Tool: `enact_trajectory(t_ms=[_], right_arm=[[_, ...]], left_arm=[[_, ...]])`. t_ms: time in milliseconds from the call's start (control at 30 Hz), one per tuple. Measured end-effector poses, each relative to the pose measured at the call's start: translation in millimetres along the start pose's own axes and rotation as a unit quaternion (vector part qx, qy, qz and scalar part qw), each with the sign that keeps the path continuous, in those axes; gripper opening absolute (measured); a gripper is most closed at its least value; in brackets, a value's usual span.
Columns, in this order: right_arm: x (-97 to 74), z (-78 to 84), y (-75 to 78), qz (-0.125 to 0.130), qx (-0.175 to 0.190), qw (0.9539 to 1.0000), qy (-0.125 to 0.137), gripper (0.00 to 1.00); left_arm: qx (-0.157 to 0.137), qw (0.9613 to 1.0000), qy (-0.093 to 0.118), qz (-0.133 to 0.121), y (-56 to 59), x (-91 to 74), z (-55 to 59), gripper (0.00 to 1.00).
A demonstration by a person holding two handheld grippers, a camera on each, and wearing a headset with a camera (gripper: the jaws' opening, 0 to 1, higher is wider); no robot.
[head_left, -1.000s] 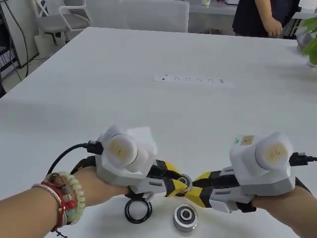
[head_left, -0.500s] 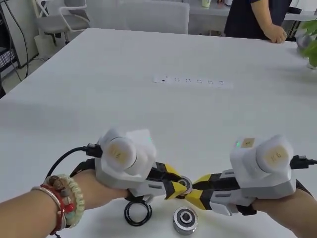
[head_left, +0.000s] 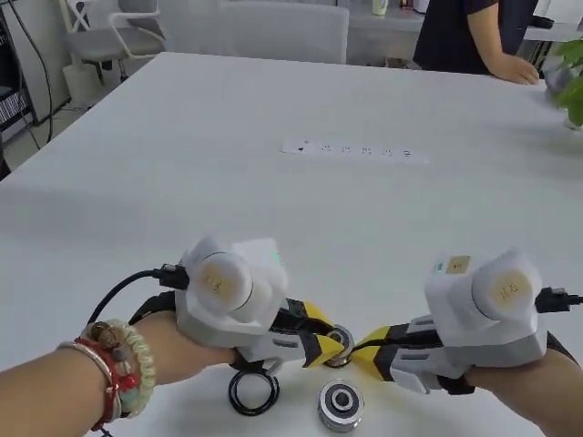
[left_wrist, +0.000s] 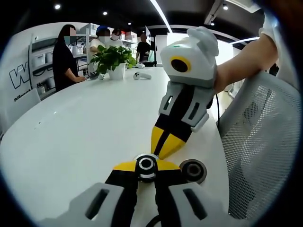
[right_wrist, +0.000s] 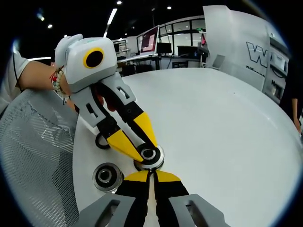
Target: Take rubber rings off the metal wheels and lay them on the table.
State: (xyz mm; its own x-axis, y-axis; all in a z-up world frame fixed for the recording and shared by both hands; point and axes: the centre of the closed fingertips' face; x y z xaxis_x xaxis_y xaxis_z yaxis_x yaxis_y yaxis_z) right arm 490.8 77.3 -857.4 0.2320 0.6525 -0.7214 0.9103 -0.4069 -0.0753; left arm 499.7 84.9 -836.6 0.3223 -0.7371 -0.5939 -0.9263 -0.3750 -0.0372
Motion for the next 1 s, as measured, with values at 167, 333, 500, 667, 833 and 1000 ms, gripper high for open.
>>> enact_trajectory(t_ms=[167,333,500,667,833,1000], right_arm=[[0.0,0.1,1.6,-0.006,0.050,0.9987,0.003,0.00],[-0.3,0.5,0.5,-0.006,0.042,0.9991,0.005,0.00],[0.2,-0.4,-0.3,-0.003,0.042,0.9991,-0.006,0.00],[0.2,1.7,1.1,0.005,0.074,0.9971,-0.019,0.00],[-2.1,1.9,3.8,-0.002,0.125,0.9921,-0.017,0.00],[-4.4,1.5,5.1,-0.016,0.167,0.9859,-0.002,0.00]], left_arm=[[-0.001,1.0000,0.001,-0.001,0.0,-0.1,0.0,0.07],[-0.001,1.0000,0.003,0.000,0.1,-0.1,-0.3,0.07],[-0.002,1.0000,0.006,0.001,-0.2,-0.3,-0.2,0.07],[0.006,1.0000,0.006,-0.001,0.0,-0.2,-0.2,0.07],[0.008,0.9999,0.007,0.000,0.2,-0.3,-0.3,0.07],[0.008,0.9999,0.008,0.002,0.3,-0.7,0.1,0.07]])
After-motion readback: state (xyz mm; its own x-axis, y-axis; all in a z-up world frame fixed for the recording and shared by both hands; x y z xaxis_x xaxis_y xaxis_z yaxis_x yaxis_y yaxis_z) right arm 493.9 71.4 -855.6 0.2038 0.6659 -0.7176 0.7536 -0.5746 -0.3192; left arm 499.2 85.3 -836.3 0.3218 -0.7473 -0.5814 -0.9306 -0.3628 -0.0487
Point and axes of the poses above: the centre of the closed fingertips' face, and the gripper's own axes: x roughly forward along the fingers, y roughly to its right, z roughly out of its underside, and after that the axes turned 5 degrees about -y, right-handed
